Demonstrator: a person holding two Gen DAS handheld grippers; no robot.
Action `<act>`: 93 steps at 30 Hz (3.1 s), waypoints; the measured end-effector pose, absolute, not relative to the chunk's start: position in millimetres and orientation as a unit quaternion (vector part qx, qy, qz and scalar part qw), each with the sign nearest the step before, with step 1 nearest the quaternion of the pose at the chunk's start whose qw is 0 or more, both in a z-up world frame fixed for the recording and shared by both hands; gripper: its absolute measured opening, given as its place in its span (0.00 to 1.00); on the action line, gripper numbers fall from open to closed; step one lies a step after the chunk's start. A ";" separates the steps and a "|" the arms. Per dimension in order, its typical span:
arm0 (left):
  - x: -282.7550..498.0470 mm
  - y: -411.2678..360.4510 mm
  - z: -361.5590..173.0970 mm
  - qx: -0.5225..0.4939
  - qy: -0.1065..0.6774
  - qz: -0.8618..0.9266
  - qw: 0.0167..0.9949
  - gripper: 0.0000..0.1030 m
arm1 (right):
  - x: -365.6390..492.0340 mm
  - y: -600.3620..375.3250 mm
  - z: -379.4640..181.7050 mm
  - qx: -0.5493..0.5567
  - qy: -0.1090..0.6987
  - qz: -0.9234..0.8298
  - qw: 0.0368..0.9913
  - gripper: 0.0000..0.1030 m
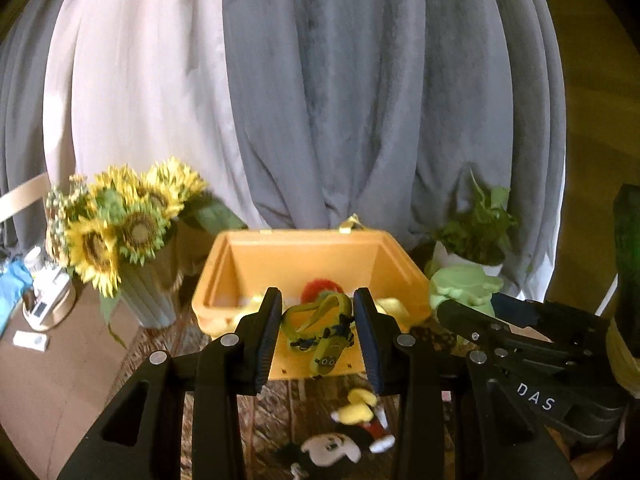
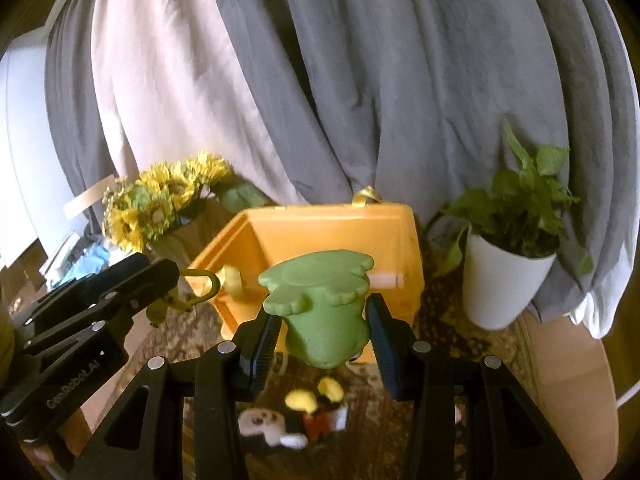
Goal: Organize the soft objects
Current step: 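Carry the yellow band and green plush up over the orange crate, then open both tools to drop the band and green plush into the crate, then lift both open tools out of the crate and back over the rug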
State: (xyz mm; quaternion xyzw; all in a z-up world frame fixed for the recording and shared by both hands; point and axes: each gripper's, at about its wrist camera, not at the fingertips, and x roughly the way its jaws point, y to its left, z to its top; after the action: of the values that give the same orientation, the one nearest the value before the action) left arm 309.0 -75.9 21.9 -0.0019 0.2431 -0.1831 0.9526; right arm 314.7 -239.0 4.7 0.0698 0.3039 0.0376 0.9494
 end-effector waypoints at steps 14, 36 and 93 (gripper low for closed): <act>363.5 -63.7 30.6 -0.005 0.217 -0.184 0.959 0.36 | 376.2 -229.1 11.6 0.055 0.293 0.025 0.954 0.43; 468.1 -89.2 -9.3 0.019 0.273 -0.180 0.945 0.38 | 480.4 -249.4 -35.4 0.061 0.361 0.008 0.931 0.43; 268.2 -87.5 -41.9 0.056 0.339 -0.128 0.930 0.90 | 274.1 -275.3 -41.6 0.040 0.358 -0.080 0.929 0.73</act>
State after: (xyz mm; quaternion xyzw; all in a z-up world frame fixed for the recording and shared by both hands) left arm 268.2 -87.5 -41.9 0.0558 0.3390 -0.1284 0.9303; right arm 274.1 -275.3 -41.6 0.0398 0.3584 -0.0795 0.9293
